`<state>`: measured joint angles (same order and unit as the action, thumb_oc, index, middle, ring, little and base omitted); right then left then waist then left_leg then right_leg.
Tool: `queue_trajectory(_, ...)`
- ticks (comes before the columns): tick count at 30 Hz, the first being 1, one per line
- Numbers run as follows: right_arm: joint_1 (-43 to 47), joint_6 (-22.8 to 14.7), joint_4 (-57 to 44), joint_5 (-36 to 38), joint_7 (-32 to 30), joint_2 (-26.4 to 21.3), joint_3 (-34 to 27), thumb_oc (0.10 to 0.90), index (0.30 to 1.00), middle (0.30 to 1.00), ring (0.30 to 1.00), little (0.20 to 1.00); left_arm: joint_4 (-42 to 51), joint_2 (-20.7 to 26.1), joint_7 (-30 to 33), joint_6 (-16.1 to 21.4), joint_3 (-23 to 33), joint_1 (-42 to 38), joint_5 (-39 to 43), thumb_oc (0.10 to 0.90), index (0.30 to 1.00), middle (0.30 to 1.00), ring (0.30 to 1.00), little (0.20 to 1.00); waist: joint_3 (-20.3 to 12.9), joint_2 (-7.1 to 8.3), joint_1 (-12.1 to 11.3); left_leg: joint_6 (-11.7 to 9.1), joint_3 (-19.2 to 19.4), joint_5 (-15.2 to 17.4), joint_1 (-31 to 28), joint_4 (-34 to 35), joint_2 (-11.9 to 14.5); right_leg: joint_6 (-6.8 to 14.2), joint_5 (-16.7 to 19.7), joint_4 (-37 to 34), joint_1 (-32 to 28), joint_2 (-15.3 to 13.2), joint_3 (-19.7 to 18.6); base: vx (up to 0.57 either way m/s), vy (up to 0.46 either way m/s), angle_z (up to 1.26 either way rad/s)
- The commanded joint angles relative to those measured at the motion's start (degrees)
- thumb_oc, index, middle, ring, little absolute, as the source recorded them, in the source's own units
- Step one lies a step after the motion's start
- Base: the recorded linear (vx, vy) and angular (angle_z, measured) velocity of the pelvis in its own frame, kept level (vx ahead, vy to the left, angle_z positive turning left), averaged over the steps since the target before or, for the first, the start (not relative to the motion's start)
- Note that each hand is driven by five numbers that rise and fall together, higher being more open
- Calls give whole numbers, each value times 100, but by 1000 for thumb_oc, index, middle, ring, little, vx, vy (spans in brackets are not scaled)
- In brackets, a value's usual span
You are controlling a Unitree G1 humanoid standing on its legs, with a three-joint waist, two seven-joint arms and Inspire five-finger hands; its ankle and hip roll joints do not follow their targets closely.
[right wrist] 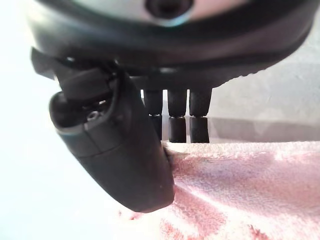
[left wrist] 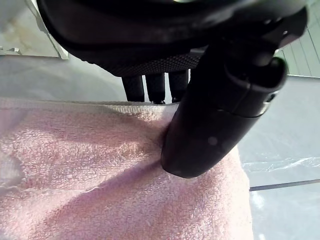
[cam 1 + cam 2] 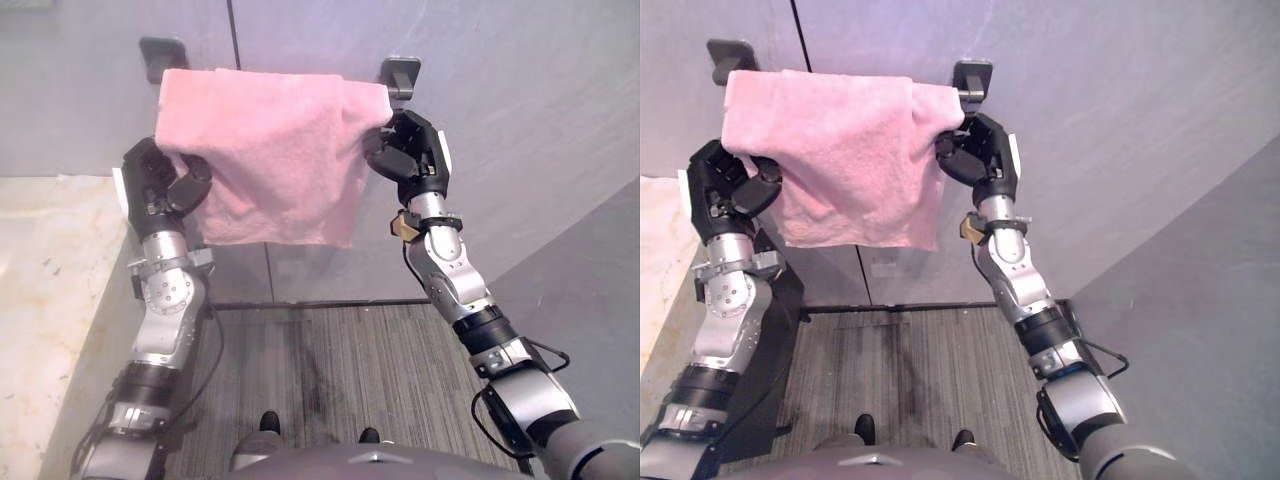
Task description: Organize the bathroom.
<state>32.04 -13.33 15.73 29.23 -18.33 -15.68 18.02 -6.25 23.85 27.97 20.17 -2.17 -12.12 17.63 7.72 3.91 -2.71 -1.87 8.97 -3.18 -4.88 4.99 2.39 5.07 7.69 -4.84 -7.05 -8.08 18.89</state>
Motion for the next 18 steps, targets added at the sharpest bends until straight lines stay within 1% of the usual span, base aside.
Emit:
queue_trajectory(1,-296,-859,-384,-294,-154,-243,-463,400,300,300,300,300,-21,244,-9,420,179,-245,-64,400,300,300,300,300,-422,-249,226,-42,290,723,-420,1,-186,517,-1069,431,69,164,-169,-24,6,-5)
queue_trajectory(3,-277,-818,-387,-369,-165,-255,-419,400,300,300,300,300,-47,273,-97,318,137,-260,33,400,300,300,300,300,-418,-261,227,-44,296,712,-413,1,-188,519,-1060,431,77,157,-164,-41,13,-2)
queue_trajectory(4,-254,-815,-347,-314,-139,-268,-419,456,385,385,385,385,-96,288,-196,277,122,-256,134,400,300,300,300,300,-415,-272,227,-47,303,713,-415,1,-189,523,-1054,431,78,155,-158,-46,16,-1)
queue_trajectory(5,-242,-796,-337,-271,-99,-277,-425,667,700,700,700,700,-120,300,-293,238,110,-257,188,400,300,300,300,300,-412,-276,230,-47,304,714,-416,1,-189,526,-1054,433,81,156,-158,-31,10,-1)
queue_trajectory(7,-237,-785,-342,-279,-88,-280,-416,667,700,700,700,700,-138,305,-368,194,90,-257,199,400,300,300,300,300,-411,-280,233,-47,309,713,-417,1,-189,528,-1053,436,83,154,-154,-19,4,-1)
queue_trajectory(8,-240,-749,-378,-275,-40,-300,-405,800,900,900,900,900,-149,332,-436,92,40,-262,216,609,613,613,613,613,-415,-287,242,-47,319,709,-416,1,-185,531,-1049,434,88,154,-157,-51,10,-3)
queue_trajectory(9,-238,-718,-363,-280,52,-312,-408,800,900,900,900,900,-161,349,-478,44,30,-261,235,800,900,900,900,900,-418,-290,244,-47,321,710,-416,1,-185,534,-1046,436,93,156,-162,-50,8,-5)
queue_trajectory(14,-276,-787,-395,-419,173,-368,-363,800,900,900,900,900,-216,390,-646,-48,9,-270,241,800,900,900,900,900,-426,-299,255,-56,326,690,-399,1,-180,533,-1025,405,98,164,-164,-54,0,-7)
queue_trajectory(17,-396,-892,-486,-525,134,-402,-409,800,900,900,900,900,-219,392,-663,10,31,-219,235,800,900,900,900,900,-430,-296,270,-66,331,681,-386,1,-170,535,-1007,372,99,174,-180,-67,-15,-22)
queue_trajectory(18,-497,-933,-548,-553,100,-405,-454,800,900,900,900,900,-191,389,-643,15,45,-192,115,800,900,900,900,900,-423,-294,287,-69,343,679,-386,1,-159,536,-996,358,100,176,-181,-61,-17,-14)
